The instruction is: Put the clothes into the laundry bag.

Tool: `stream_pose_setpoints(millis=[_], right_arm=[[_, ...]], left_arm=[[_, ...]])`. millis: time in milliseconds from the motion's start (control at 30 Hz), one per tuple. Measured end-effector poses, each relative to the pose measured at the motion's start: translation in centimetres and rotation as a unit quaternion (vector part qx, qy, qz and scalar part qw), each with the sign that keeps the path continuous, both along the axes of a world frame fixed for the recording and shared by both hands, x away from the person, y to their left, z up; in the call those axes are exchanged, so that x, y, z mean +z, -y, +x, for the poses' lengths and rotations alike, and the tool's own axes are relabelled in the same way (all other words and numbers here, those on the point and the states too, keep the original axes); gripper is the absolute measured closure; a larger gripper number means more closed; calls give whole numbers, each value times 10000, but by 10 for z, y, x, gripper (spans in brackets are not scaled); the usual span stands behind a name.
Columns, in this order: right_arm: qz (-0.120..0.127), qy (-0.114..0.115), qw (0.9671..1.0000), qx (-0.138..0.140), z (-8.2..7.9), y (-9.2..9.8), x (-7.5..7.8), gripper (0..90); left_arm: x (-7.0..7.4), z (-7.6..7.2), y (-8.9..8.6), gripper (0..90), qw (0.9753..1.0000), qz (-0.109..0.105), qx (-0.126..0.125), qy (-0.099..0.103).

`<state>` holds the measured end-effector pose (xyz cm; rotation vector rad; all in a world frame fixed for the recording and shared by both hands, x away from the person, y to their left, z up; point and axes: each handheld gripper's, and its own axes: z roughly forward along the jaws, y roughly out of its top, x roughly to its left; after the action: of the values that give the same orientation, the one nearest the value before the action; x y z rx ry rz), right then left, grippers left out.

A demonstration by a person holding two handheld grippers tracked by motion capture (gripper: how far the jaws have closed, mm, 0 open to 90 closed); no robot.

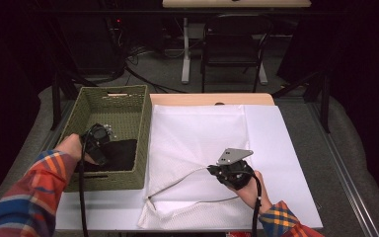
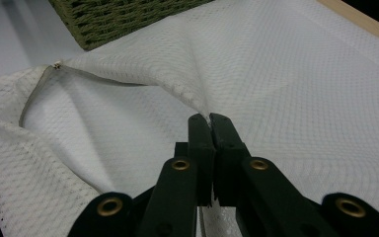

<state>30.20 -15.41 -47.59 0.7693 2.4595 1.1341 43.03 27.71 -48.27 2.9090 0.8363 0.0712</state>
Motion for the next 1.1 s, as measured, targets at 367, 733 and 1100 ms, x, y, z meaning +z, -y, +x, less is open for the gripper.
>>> stream_pose_setpoints(millis=[367, 733, 1100], right_arm=[[18, -30, 10000, -1, 0, 0, 1, 884], [28, -9, 10000, 4, -1, 0, 1, 884], [62, -22, 10000, -6, 0, 1, 1, 884]], left_arm=[[-11, 5, -2, 385, 9999, 53, 86, -26], [-13, 5, -1, 613, 9998, 91, 193, 63], [-10, -1, -3, 633, 9997, 28, 135, 184]])
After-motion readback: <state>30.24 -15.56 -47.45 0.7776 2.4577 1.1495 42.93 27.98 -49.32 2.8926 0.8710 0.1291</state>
